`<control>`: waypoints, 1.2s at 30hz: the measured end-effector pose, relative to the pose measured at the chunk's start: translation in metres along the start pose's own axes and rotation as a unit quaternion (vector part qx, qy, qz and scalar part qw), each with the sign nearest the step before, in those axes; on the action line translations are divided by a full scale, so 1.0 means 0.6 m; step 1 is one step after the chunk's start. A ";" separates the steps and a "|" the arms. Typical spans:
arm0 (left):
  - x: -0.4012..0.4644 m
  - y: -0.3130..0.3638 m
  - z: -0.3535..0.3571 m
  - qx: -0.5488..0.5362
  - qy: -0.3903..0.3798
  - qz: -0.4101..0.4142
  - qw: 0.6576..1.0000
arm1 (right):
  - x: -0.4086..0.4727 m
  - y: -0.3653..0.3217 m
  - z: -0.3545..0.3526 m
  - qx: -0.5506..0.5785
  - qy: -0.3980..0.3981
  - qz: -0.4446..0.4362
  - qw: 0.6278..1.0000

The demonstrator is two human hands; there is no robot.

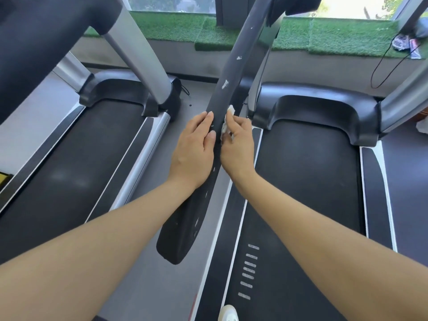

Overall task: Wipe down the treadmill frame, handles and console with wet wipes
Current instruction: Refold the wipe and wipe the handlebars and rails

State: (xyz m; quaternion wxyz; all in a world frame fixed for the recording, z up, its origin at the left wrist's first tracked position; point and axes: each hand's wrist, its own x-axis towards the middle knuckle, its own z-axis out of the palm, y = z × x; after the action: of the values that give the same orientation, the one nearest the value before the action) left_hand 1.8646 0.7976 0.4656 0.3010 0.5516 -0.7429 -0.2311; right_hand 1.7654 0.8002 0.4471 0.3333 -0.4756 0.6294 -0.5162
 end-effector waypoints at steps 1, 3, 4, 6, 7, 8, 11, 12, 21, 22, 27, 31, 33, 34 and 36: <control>0.000 0.001 0.000 -0.002 0.001 -0.002 1.000 | -0.013 -0.002 0.000 0.014 -0.005 0.000 1.000; 0.001 0.003 -0.002 0.000 0.000 -0.010 1.000 | -0.040 -0.003 0.003 0.023 -0.015 -0.002 1.000; 0.001 0.004 -0.003 0.005 -0.003 -0.013 1.000 | -0.055 -0.002 0.004 0.027 -0.019 -0.001 0.999; -0.002 0.008 -0.006 0.017 -0.008 -0.011 1.000 | -0.087 -0.004 0.007 0.068 -0.026 0.008 0.997; -0.006 0.009 -0.009 0.024 -0.007 -0.005 1.000 | -0.102 -0.004 0.009 0.082 -0.032 0.009 0.996; -0.012 0.009 -0.012 0.029 -0.003 0.002 1.000 | -0.118 -0.004 0.010 0.090 -0.040 0.012 0.995; -0.053 0.003 -0.024 0.036 0.005 0.007 0.999 | -0.166 0.010 0.014 0.093 -0.048 0.011 0.994; -0.070 0.000 -0.027 0.032 0.006 0.000 0.999 | -0.179 0.013 0.015 0.083 -0.041 0.002 0.996; -0.108 -0.006 -0.031 0.007 0.020 -0.007 1.000 | -0.153 0.028 0.016 -0.003 -0.034 -0.026 0.999; -0.108 -0.008 -0.030 0.010 0.020 -0.005 1.000 | -0.133 0.032 0.019 -0.020 -0.026 -0.012 0.999; -0.108 -0.012 -0.027 0.017 0.023 0.000 1.000 | -0.123 0.037 0.023 -0.062 -0.028 0.005 0.998; -0.110 -0.010 -0.028 0.026 0.026 0.008 0.999 | -0.197 0.049 0.028 -0.024 -0.052 -0.001 0.998; -0.110 -0.010 -0.028 0.027 0.025 0.006 0.999 | -0.180 0.054 0.026 -0.031 -0.038 0.016 0.999; -0.110 -0.010 -0.028 0.026 0.026 0.004 0.999 | -0.161 0.058 0.028 -0.047 -0.042 0.017 0.998; -0.110 -0.009 -0.027 0.024 0.028 0.000 0.999 | -0.115 0.065 0.028 -0.075 -0.036 0.018 0.996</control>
State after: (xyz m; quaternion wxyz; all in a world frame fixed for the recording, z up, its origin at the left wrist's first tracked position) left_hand 1.8935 0.8592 0.4606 0.3080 0.5647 -0.7397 -0.1978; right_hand 1.7935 0.8602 0.4004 0.3283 -0.5062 0.6623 -0.4442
